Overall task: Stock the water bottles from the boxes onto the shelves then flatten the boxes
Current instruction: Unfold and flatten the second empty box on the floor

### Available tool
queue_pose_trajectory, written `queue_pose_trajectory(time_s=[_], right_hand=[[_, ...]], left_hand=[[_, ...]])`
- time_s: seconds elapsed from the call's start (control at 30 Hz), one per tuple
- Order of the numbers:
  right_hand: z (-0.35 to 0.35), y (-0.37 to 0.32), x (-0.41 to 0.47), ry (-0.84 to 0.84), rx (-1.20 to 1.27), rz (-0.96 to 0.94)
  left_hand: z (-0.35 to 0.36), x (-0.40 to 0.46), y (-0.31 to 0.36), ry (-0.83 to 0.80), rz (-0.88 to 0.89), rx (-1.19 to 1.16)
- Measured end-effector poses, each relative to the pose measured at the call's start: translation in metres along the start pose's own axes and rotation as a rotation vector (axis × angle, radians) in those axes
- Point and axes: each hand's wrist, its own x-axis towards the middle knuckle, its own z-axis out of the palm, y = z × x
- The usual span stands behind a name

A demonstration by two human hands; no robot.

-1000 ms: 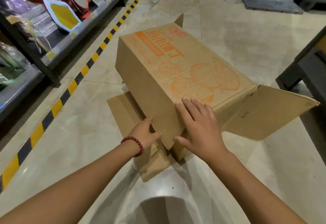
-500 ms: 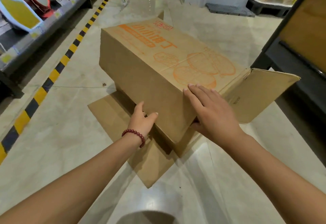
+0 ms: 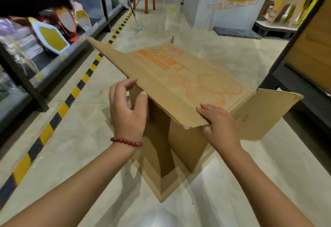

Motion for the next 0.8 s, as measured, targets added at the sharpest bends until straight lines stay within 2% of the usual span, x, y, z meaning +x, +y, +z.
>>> queue_pose_trajectory(time_s=[0.13,0.2,0.3,0.4,0.47,0.57,0.63,0.73,0.8], right_hand=[[-0.017,0.003,-0.008,-0.073,0.136,-0.010],[-0.031,0.002,-0.014,-0.050,0.323,0.005],[-0.046,0.002,-0.020,0.110,0.529,0.113],[-0.046,0.002,-0.022,0.278,0.503,0.227],[-0.043,0.002,-0.023,0.383,0.401,0.197],[-0.039,0.010,-0.021,0.530,0.092,0.084],[-0.035,0.020,-0.019,0.574,-0.155,-0.002],[-0.028,0.033,-0.020,0.507,-0.525,-0.162],[-0.022,0.034,-0.021,0.384,-0.577,-0.138]], left_hand=[[0.016,-0.001,0.019,-0.208,0.214,0.246],[0.024,0.001,0.026,-0.286,0.280,0.328],[0.039,0.004,0.036,-0.447,0.243,0.320],[0.055,-0.005,0.036,-0.595,0.232,0.373],[0.061,-0.015,0.032,-0.715,0.232,0.416],[0.065,-0.029,0.021,-0.893,0.215,0.501],[0.064,-0.035,0.014,-0.936,0.200,0.572],[0.058,-0.038,0.001,-0.881,0.171,0.672],[0.052,-0.036,-0.006,-0.827,0.164,0.717]])
